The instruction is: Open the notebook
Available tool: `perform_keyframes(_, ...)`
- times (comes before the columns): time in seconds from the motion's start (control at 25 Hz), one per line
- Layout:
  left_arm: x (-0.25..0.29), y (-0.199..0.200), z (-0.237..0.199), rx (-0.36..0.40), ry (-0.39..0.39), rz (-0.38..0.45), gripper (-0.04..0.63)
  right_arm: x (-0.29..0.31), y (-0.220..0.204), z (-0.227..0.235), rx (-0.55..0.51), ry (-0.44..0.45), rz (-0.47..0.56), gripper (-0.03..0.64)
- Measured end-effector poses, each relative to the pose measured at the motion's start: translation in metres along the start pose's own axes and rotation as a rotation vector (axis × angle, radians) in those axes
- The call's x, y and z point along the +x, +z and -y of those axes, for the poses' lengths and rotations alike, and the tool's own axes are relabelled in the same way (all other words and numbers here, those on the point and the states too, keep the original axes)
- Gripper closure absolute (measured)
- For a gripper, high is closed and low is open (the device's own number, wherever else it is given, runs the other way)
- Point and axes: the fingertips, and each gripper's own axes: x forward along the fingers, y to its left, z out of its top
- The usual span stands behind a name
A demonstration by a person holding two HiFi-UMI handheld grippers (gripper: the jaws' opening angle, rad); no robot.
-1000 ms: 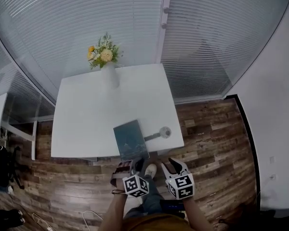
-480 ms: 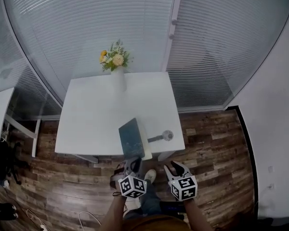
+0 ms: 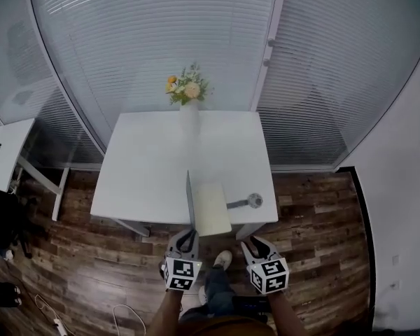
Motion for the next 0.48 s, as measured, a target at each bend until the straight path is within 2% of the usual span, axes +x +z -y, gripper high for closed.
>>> perform_keyframes(0.2,-0.022,-0.024,-0.040,-0.212,0.102,0.024,0.552,0.004,0.002,-0.013,-0.048,0.004,-0.004,0.517)
perform_keyframes(0.48,-0.032,-0.064,-0.073,-0.391,0.188,-0.010,0.520,0.011,0.005,-0.019,-0.099,0.006,-0.008,0.604)
